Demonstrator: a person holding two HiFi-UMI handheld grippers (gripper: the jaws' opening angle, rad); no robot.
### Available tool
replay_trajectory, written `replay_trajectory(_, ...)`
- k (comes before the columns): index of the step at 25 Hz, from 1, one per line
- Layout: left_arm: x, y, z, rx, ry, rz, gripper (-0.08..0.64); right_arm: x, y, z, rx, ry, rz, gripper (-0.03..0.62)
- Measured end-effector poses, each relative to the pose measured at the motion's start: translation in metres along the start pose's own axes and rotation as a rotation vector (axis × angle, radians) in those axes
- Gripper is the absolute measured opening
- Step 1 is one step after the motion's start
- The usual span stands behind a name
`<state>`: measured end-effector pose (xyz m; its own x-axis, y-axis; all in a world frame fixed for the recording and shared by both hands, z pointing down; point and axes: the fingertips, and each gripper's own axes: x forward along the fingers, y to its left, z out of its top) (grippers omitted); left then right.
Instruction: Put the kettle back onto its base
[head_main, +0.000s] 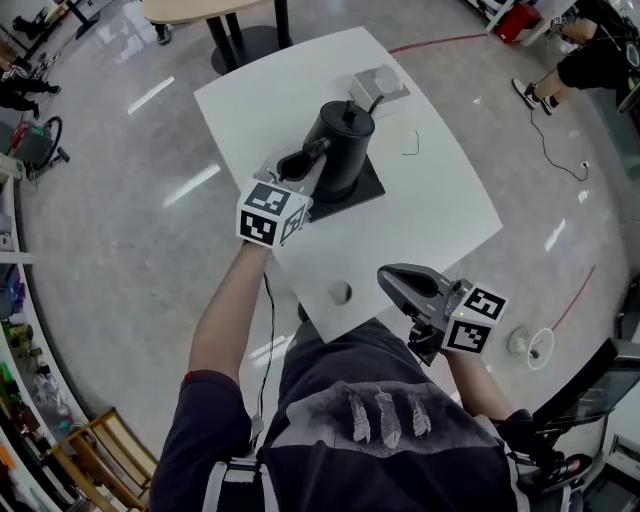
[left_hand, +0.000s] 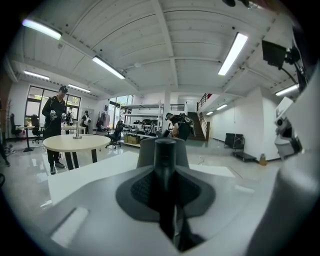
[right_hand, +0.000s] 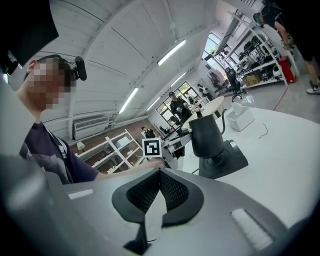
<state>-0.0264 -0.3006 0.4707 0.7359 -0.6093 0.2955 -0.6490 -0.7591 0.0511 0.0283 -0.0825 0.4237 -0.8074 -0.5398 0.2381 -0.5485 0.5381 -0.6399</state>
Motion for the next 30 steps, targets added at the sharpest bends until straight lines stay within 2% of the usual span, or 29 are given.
replay_trajectory(8,0.0,-0.009,-0.017,0.006,0.0,0.02,0.055,-0.003,-0.006,-0.002,0.006,0.022,0.004,0.002)
replay_trajectory(16,0.001,-0.017,-0.026,0.011,-0.022,0.01,0.054,-0.003,-0.011,-0.008,0.016,0.053,0.002,0.002)
replay_trajectory(19,-0.002,-0.018,-0.032,0.038,-0.034,-0.004,0.054,-0.006,-0.016,-0.003,0.007,0.045,-0.007,0.002)
replay_trajectory(23,-0.013,-0.015,-0.043,0.021,-0.048,0.01,0.052,-0.005,-0.015,-0.002,0.012,0.047,-0.002,0.002)
replay_trajectory(30,-0.022,-0.019,-0.056,0.081,-0.026,-0.032,0.052,-0.001,-0.014,-0.009,0.024,0.058,-0.004,0.002)
